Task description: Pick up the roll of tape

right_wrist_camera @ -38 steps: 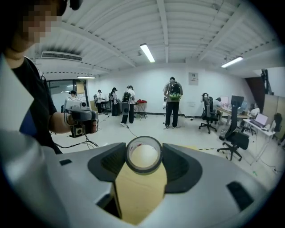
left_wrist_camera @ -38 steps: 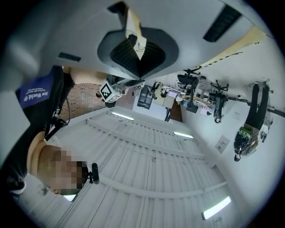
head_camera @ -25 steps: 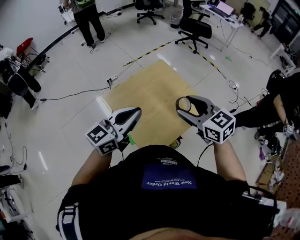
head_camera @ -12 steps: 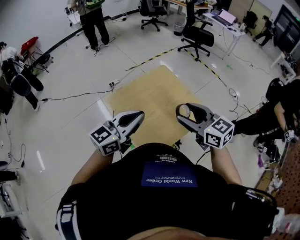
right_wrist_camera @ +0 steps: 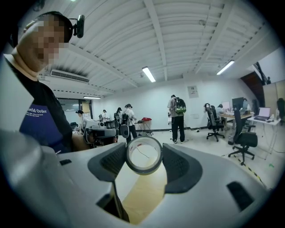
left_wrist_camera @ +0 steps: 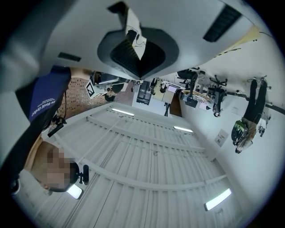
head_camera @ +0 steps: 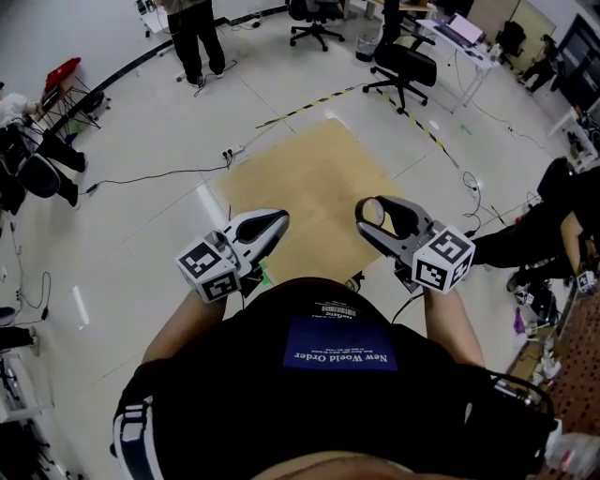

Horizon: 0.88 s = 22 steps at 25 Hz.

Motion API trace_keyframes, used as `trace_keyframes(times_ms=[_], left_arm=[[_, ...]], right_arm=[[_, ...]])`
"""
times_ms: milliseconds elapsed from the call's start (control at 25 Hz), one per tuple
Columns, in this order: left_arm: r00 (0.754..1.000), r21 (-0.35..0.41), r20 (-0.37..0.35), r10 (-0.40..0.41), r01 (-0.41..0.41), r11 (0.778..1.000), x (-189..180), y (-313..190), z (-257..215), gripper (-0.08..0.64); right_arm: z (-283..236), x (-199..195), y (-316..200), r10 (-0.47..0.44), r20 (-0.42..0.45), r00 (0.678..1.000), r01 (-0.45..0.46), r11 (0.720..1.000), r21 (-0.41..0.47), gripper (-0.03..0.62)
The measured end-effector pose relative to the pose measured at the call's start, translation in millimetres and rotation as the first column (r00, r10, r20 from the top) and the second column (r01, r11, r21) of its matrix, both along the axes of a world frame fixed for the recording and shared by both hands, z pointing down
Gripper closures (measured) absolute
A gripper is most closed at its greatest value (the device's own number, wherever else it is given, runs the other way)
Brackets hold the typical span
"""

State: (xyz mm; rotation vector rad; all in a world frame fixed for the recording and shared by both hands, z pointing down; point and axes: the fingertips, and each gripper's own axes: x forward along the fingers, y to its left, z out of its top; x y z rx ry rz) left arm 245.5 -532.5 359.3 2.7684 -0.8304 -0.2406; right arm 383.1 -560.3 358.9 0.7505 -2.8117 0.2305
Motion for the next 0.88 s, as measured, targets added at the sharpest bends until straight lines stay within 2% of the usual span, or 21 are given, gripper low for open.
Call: trace_keyframes(times_ms=[320, 880], left_arm=[[1.000, 0.025, 0.007, -0.007, 0.007, 1.000, -4.9, -4.1, -1.1, 0.568], [1.000, 0.010, 0.005, 0.004, -0.004, 1.000, 1.4, -4.1, -2.0, 0.568]], right_arm=[[-2.3, -3.1, -2.6, -0.007, -0.001, 1.000, 0.007, 1.000, 0.007, 0.342], [-2.0, 5.3, -4.0, 0.006, 0.002, 1.000, -0.006, 1.000, 0.012, 0.342]])
